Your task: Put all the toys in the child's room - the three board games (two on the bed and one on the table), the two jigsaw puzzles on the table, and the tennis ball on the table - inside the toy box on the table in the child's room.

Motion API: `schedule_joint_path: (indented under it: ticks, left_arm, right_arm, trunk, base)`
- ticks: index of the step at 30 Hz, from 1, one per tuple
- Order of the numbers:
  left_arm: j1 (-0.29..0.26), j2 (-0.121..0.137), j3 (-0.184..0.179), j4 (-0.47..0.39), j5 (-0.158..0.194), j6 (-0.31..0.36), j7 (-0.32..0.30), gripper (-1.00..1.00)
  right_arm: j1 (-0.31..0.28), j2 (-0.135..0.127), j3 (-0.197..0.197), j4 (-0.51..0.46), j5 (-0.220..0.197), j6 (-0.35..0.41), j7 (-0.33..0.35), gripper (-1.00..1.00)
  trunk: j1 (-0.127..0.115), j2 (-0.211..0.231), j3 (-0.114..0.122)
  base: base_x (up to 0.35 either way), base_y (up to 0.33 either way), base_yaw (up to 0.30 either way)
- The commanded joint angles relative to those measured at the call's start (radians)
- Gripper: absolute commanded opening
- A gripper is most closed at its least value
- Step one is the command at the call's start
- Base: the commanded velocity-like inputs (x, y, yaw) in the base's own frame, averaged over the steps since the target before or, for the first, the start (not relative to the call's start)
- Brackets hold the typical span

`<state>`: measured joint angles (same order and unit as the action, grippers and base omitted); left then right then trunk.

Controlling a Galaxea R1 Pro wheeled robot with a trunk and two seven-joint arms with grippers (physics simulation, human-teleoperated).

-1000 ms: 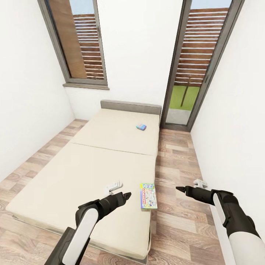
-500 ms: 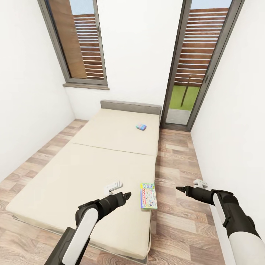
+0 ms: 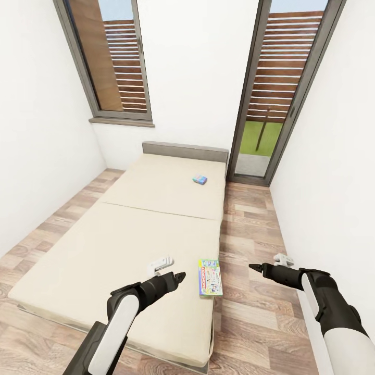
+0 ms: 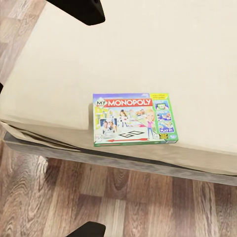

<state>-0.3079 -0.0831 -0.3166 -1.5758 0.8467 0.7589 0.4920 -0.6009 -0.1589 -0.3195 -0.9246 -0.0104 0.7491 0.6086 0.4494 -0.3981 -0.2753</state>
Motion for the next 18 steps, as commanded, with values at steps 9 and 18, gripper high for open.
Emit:
schedule_joint_path:
  ticks: [9, 18]
  left_arm:
    - [0.028, 0.002, -0.006, -0.015, -0.020, -0.015, 0.001, 1.00]
    - [0.045, 0.004, -0.005, -0.018, -0.025, -0.023, -0.003, 1.00]
  right_arm:
    - [0.004, 0.010, -0.005, -0.006, -0.004, -0.010, 0.007, 1.00]
    - [0.001, 0.061, -0.010, -0.009, -0.015, -0.019, 0.017, 1.00]
  trunk:
    - [0.001, -0.002, -0.002]
    - [0.001, -0.002, -0.002]
  base:
    - [0.000, 0.000, 0.000]
    - [0.000, 0.000, 0.000]
